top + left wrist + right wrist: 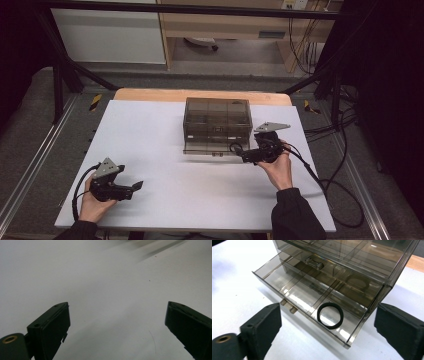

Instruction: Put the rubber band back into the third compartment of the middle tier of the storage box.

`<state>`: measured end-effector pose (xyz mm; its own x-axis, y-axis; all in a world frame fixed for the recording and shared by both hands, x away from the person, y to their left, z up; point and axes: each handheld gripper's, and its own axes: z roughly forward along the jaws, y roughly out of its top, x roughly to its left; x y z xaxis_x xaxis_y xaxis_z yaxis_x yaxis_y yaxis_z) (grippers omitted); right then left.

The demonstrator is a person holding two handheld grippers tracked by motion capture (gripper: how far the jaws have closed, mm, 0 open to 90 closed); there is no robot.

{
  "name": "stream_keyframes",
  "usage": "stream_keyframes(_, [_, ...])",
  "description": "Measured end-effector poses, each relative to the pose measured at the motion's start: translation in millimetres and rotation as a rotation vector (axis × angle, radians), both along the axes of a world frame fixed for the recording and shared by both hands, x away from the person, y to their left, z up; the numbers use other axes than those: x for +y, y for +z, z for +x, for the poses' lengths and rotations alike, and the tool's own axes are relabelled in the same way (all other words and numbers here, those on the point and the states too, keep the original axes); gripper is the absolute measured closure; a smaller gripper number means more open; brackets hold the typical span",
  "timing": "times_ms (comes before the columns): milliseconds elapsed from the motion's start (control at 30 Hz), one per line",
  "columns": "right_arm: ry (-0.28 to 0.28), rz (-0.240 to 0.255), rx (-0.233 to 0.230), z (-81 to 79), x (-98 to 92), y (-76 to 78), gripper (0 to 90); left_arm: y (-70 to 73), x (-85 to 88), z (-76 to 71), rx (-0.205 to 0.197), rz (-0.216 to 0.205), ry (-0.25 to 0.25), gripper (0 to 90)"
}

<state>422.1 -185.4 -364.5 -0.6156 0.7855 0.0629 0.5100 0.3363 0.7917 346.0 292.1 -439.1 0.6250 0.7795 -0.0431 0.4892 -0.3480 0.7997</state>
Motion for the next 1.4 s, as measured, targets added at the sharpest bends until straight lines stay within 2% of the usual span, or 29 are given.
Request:
stream_keyframes(33, [0.002, 0.027, -0.003, -3.3, -2.8, -0.9, 5.7, 0.0, 0.0, 0.0, 0.000, 0.000, -0.001, 5.7])
stream_keyframes(100, [0.001, 0.044, -0.003, -6.6, -5.9, -2.7, 3.8, 0.0, 0.0, 0.0, 0.000, -0.001, -0.001, 5.6])
stream_keyframes(267, [-0.001, 0.041, -0.003, -11.6, -12.6, -7.8, 0.9, -0.2, -0.2, 0.1, 0.003, 0.004, -0.004, 5.6])
stream_keyframes(300, [0.003, 0.056, -0.007, -14.4, -17.1, -11.7, 0.7, -0.2, -0.2, 0.0, 0.003, 0.003, -0.004, 5.7])
stream_keyframes(533, [0.016, 0.080, -0.010, -24.3, -28.2, -21.1, 0.6, -0.5, -0.5, 0.1, 0.003, 0.003, -0.004, 5.7])
stream_keyframes(700, [0.023, 0.112, 0.000, -34.6, -40.0, -33.8, 0.6, -0.8, -0.9, 0.0, 0.004, 0.003, -0.006, 5.7])
stream_keyframes(1100, [0.044, 0.136, 0.025, -49.6, -59.6, -59.8, 0.6, -1.2, -1.2, -0.2, 0.005, 0.002, -0.010, 5.7])
stream_keyframes(1400, [0.050, 0.136, 0.043, -55.5, -69.1, -70.7, 0.6, -1.8, -1.8, -0.3, 0.008, 0.005, -0.014, 5.6])
